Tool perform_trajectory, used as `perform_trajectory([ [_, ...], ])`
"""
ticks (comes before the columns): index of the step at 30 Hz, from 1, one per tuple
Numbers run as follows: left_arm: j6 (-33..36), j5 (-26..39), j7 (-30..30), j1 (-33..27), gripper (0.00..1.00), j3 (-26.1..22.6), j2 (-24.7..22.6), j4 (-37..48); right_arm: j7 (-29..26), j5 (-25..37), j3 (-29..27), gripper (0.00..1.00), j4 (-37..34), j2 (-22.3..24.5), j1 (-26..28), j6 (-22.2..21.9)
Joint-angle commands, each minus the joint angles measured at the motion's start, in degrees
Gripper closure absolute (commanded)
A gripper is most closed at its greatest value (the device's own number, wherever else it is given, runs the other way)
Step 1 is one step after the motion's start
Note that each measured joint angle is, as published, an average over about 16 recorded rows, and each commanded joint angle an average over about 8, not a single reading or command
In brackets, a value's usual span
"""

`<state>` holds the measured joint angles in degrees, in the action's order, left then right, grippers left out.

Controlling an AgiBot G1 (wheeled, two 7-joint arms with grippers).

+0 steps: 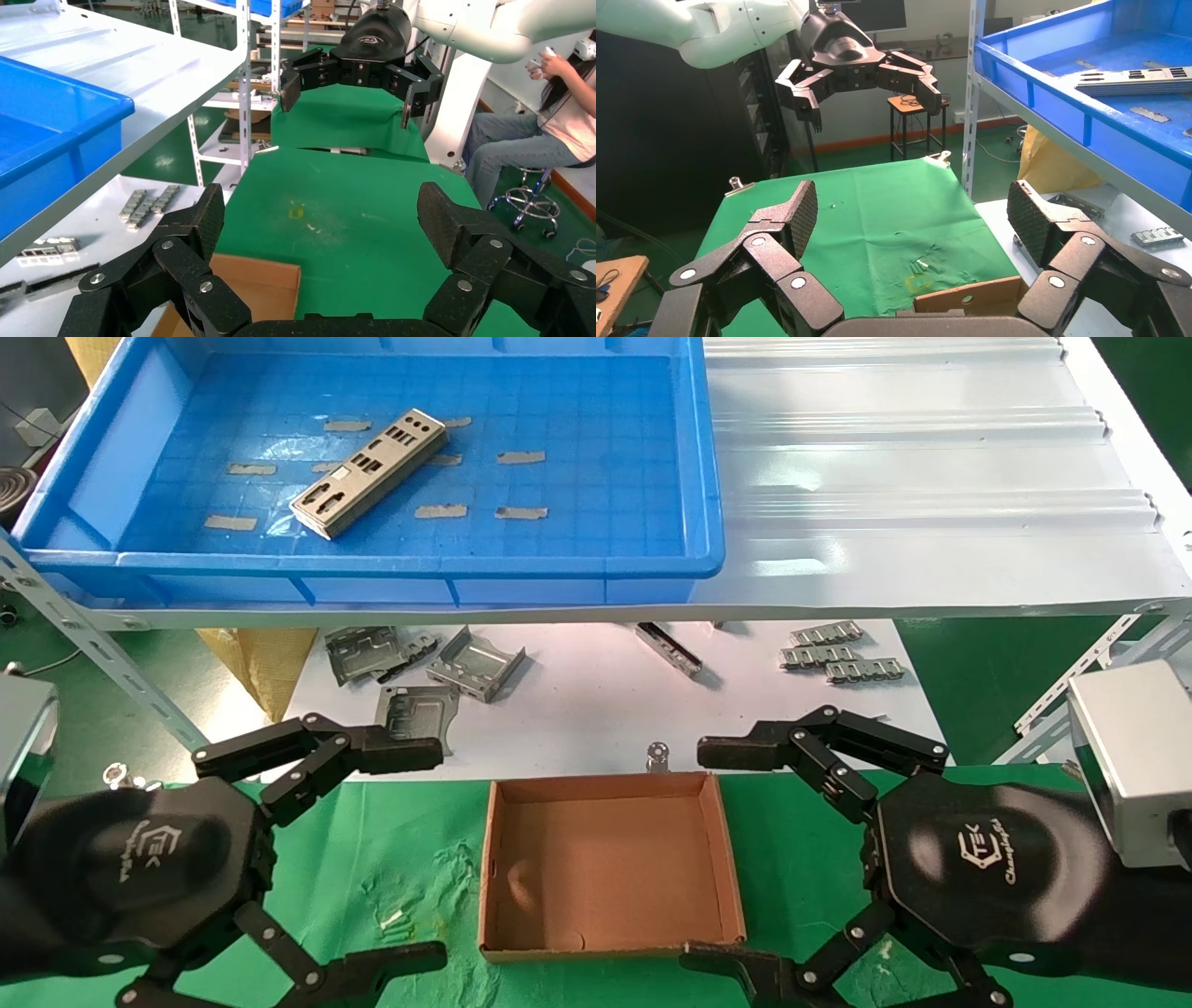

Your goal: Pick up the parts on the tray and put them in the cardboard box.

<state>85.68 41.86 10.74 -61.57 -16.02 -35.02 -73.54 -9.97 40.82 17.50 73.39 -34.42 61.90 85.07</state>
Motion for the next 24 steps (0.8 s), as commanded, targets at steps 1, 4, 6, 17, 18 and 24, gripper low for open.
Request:
perform_trajectory([
  [1, 0.0, 0.0, 0.0, 0.0, 0.0, 0.0, 0.0, 0.0, 0.0, 0.0, 0.0, 0.0, 0.0, 0.0, 0.0, 0.0],
  [4, 0.0, 0.0, 0.0, 0.0, 0.0, 0.0, 0.0, 0.0, 0.0, 0.0, 0.0, 0.0, 0.0, 0.0, 0.0, 0.0],
  [6, 0.0, 0.0, 0.0, 0.0, 0.0, 0.0, 0.0, 0.0, 0.0, 0.0, 0.0, 0.0, 0.0, 0.0, 0.0, 0.0],
  [17, 0.0, 0.0, 0.0, 0.0, 0.0, 0.0, 0.0, 0.0, 0.0, 0.0, 0.0, 0.0, 0.0, 0.0, 0.0, 0.0],
  [18, 0.0, 0.0, 0.0, 0.0, 0.0, 0.0, 0.0, 0.0, 0.0, 0.0, 0.0, 0.0, 0.0, 0.0, 0.0, 0.0],
  [24, 0.0, 0.0, 0.0, 0.0, 0.0, 0.0, 0.0, 0.0, 0.0, 0.0, 0.0, 0.0, 0.0, 0.0, 0.0, 0.0],
])
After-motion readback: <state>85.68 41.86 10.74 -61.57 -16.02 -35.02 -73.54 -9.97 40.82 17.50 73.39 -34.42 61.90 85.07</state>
